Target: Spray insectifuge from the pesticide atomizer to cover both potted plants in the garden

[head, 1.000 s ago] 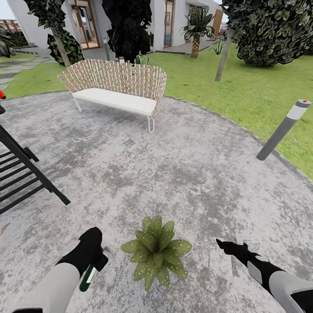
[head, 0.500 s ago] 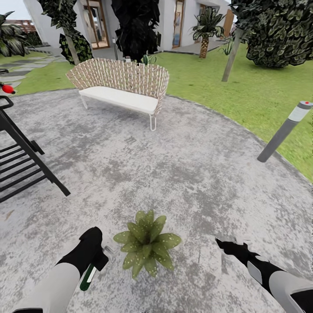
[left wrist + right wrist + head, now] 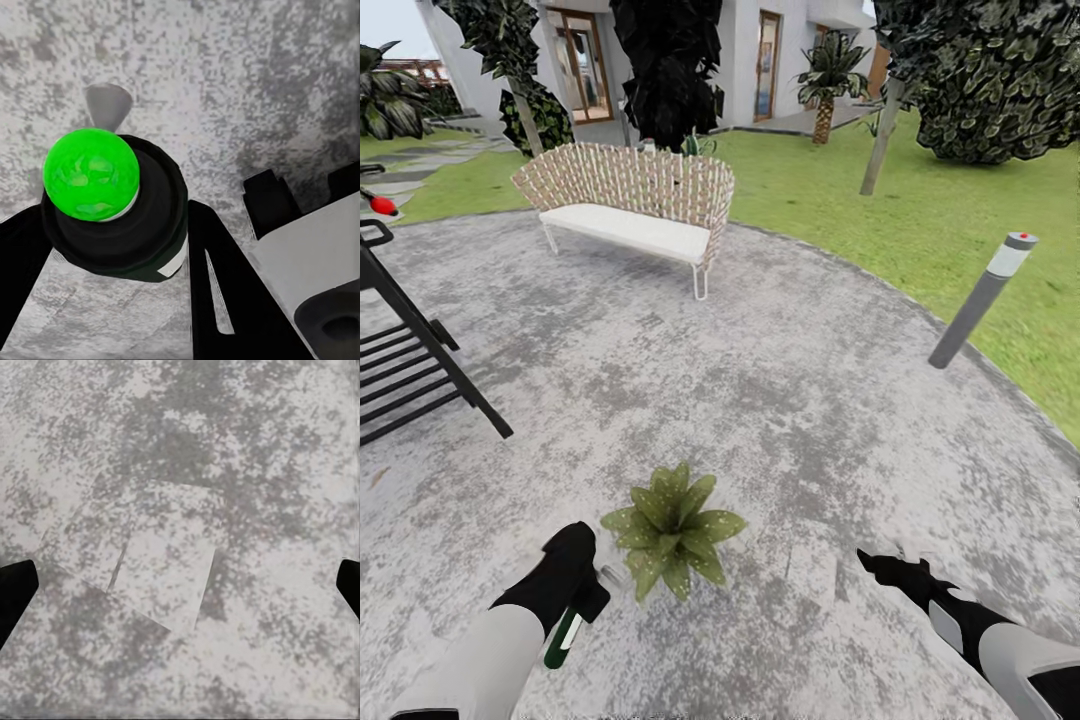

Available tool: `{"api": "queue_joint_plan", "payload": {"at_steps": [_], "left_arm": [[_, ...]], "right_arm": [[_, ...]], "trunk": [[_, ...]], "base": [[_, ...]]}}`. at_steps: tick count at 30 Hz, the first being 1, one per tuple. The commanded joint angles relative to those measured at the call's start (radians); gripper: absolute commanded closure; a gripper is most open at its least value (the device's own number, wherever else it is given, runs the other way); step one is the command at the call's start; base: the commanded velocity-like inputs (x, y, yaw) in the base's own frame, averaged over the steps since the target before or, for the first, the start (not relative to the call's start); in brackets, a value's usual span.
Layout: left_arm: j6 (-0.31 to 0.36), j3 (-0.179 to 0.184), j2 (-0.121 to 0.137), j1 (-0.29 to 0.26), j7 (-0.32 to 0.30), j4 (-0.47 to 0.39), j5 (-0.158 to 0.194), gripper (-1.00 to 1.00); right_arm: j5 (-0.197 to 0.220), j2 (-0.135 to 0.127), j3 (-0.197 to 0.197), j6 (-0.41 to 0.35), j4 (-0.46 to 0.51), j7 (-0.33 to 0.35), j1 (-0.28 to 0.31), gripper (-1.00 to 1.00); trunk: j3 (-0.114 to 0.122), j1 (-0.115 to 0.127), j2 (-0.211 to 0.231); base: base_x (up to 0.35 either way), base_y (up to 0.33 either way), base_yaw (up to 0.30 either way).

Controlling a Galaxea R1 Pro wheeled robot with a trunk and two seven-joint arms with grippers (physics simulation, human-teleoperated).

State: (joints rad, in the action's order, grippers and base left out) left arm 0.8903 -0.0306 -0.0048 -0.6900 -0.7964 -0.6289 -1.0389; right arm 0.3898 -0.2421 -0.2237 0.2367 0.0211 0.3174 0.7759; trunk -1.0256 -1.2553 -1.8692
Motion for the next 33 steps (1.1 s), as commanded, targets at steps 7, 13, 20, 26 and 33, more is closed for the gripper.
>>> {"api": "queue_joint_plan", "payload": {"at_steps": [7,13,20,26,33], "left_arm": [[0.001,-0.003,-0.014,0.000,-0.009,0.000,0.026,1.00],[0.001,-0.003,-0.015,0.000,-0.009,0.000,0.050,1.00],[0.001,-0.002,-0.017,0.000,-0.009,0.000,0.052,1.00],[0.001,-0.002,-0.064,0.000,-0.009,0.001,0.054,1.00],[-0.001,0.000,-0.136,0.000,-0.011,-0.031,0.116,1.00]], "right_arm": [[0.011,0.000,-0.008,0.003,-0.001,0.004,0.000,-1.00],[0.011,0.000,-0.008,0.003,-0.001,0.005,0.000,-1.00],[0.011,0.000,-0.008,0.003,-0.001,0.005,0.000,-1.00],[0.011,0.000,-0.008,0.003,-0.001,0.004,0.000,-1.00],[0.011,0.000,-0.008,0.003,-0.001,0.003,0.001,-1.00]], "trunk": [[0.010,0.000,0.000],[0.019,0.000,0.000],[0.030,0.000,0.000],[0.058,0.023,0.042],[0.091,0.050,0.091]], "base": [[-0.196,-0.143,0.000],[-0.023,-0.012,0.000],[0.000,0.000,0.000],[0.000,0.000,0.000],[0.000,0.000,0.000]]}}
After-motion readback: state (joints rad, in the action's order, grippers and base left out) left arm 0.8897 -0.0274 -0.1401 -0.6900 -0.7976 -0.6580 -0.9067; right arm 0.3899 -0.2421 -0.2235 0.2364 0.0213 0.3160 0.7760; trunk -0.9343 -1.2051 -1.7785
